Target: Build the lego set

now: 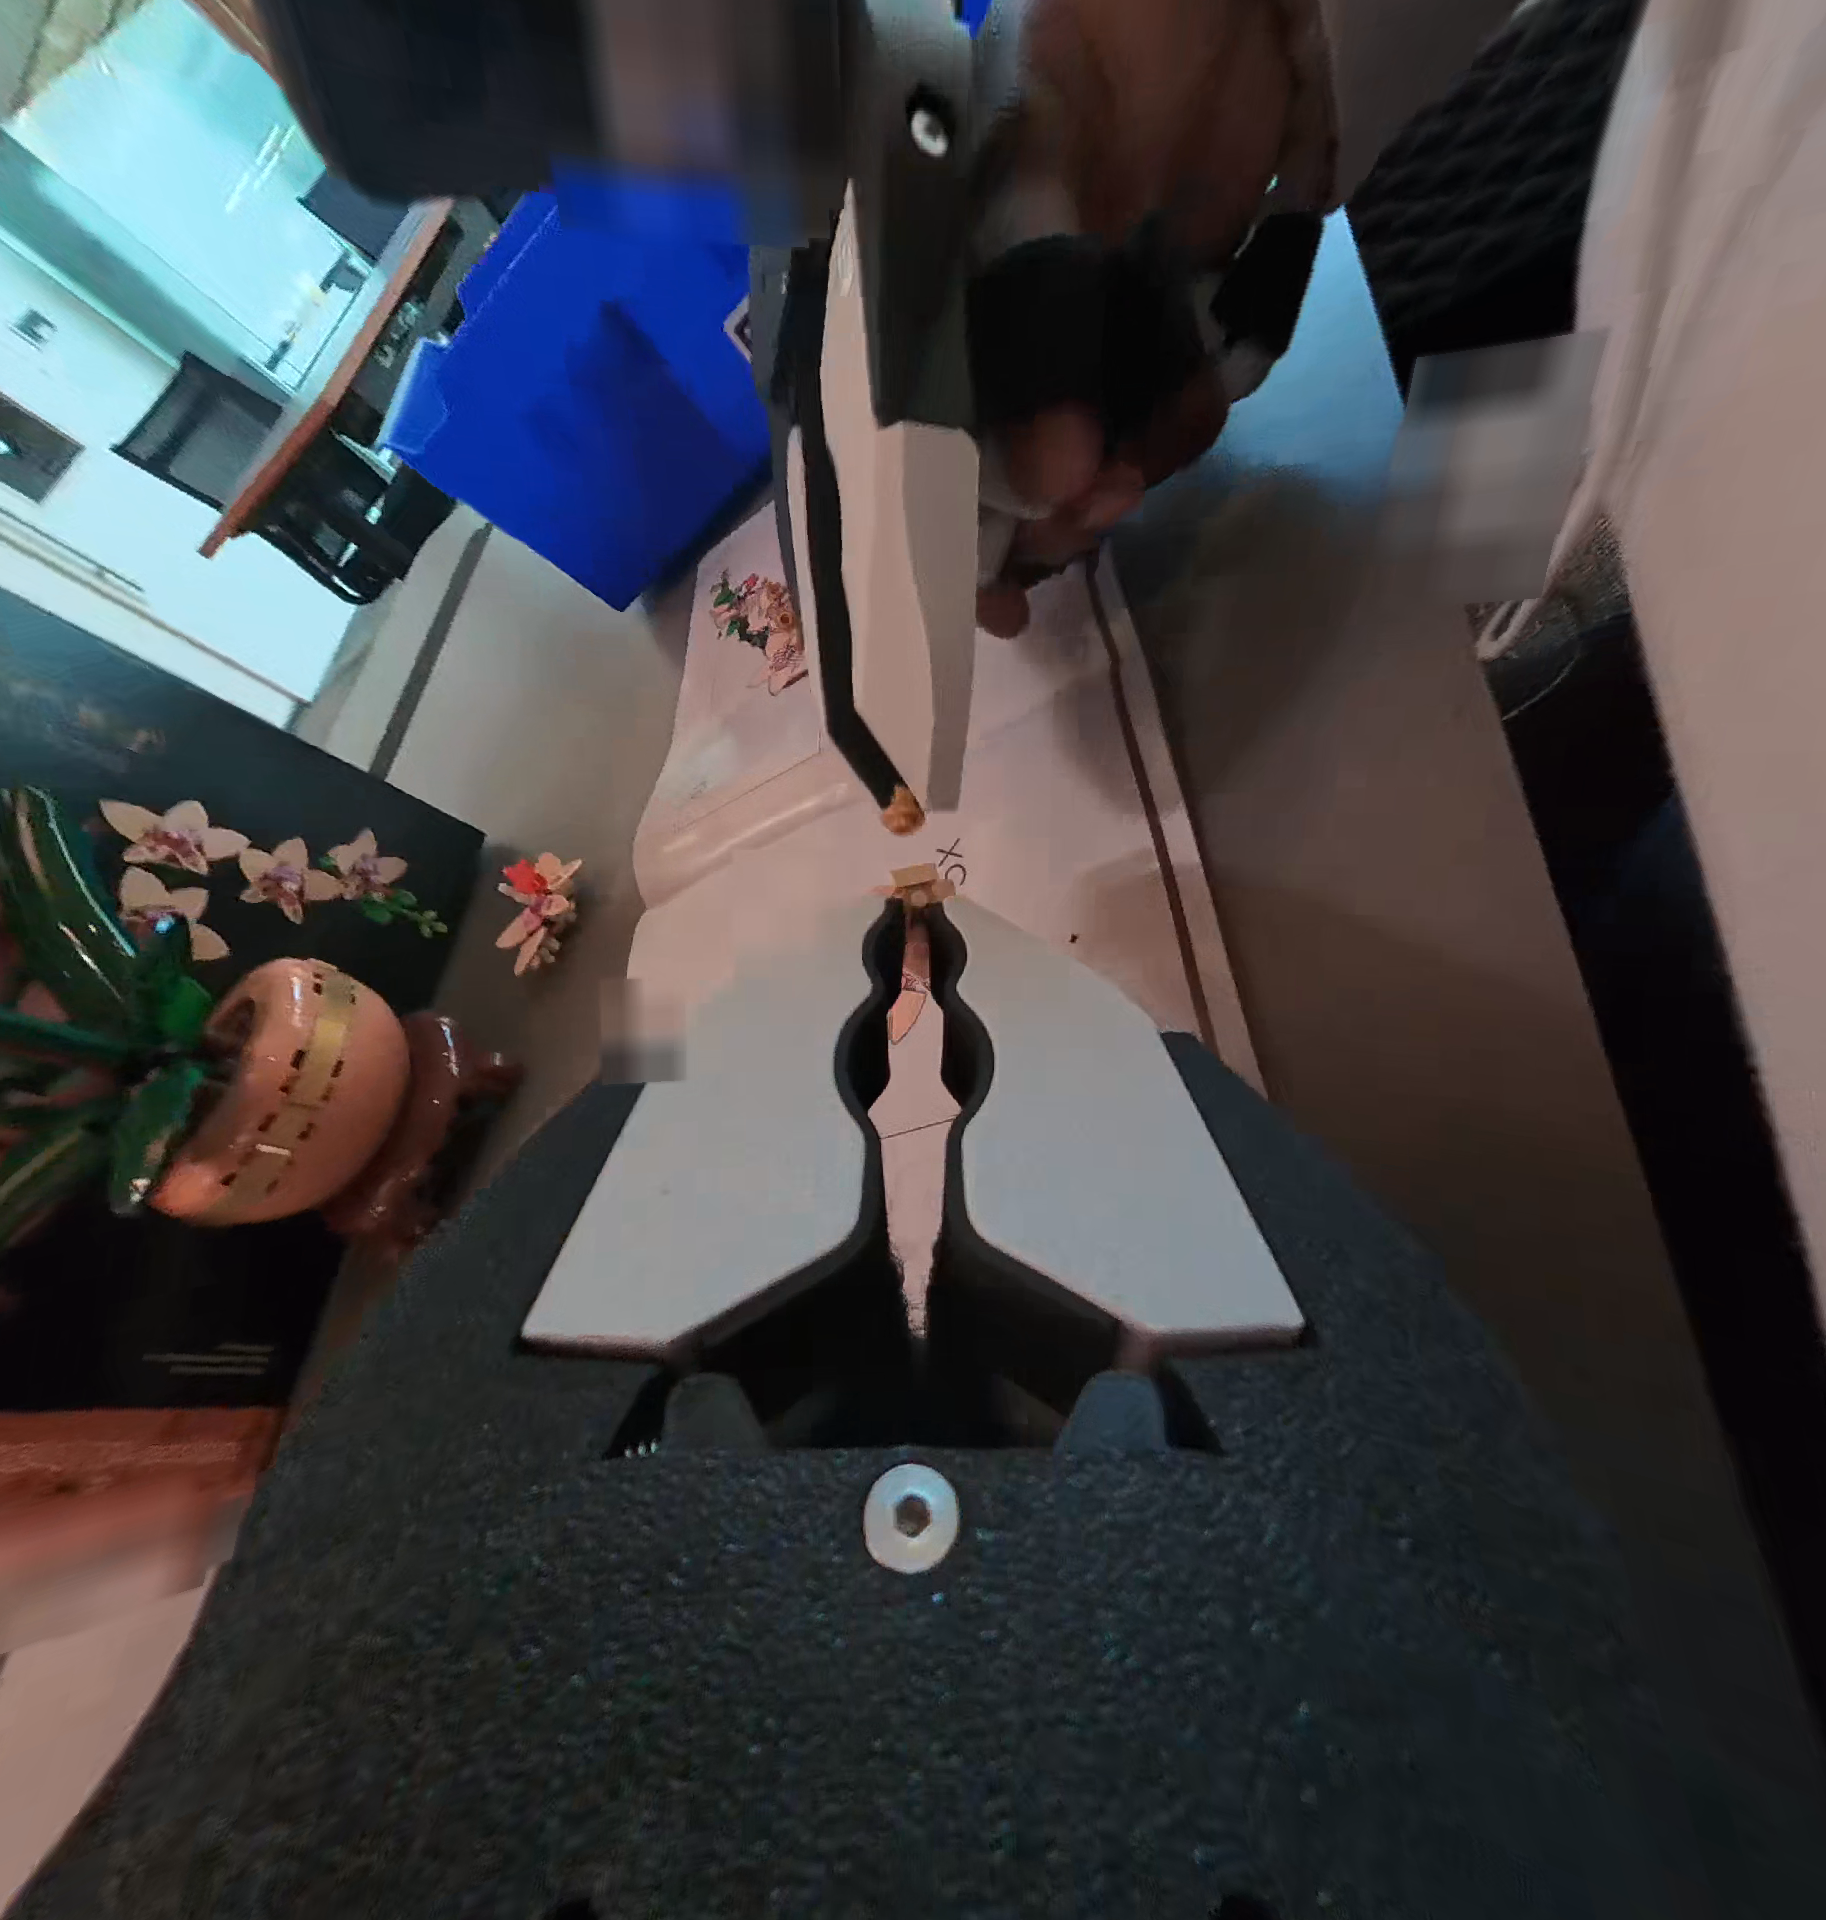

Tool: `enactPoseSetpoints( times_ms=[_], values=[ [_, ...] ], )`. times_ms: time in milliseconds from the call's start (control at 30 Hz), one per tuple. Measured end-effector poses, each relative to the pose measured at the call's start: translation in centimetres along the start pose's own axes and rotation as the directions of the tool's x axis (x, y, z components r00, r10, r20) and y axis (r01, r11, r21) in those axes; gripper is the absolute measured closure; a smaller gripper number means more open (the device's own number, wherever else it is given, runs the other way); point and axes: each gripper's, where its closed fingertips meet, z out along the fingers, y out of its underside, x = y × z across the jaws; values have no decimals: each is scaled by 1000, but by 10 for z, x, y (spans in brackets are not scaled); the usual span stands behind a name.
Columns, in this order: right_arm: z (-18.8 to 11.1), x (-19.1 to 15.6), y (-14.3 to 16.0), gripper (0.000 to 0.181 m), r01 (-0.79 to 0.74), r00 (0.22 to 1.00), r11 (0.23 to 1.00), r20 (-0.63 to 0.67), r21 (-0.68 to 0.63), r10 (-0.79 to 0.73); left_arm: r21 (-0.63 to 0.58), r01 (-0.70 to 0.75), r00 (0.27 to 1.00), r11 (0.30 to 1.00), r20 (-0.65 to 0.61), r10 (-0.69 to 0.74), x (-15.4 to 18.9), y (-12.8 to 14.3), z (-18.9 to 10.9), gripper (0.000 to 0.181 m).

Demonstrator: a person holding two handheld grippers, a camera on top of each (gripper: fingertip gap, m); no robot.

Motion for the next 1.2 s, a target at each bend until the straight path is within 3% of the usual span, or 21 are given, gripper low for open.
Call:
enactPoseSetpoints(
  times_ms=[167, 867, 1200],
  values=[
    [4, 3, 9, 178, 1, 999, 999, -33, -38, -2, -31, -80, 997, 996, 12, 81, 5, 1, 2, 177],
    [9, 4, 15, 178, -10, 999, 994, -39, -111, 6, -71, -141, 989, 987, -58, 137, 11, 3, 2, 177],
    [11, 9, 17, 181, -17, 991, 995, -135, -101, 3, -126, 6, 998, 992, -63, -14, 13, 4, 3, 177]
  ],
)
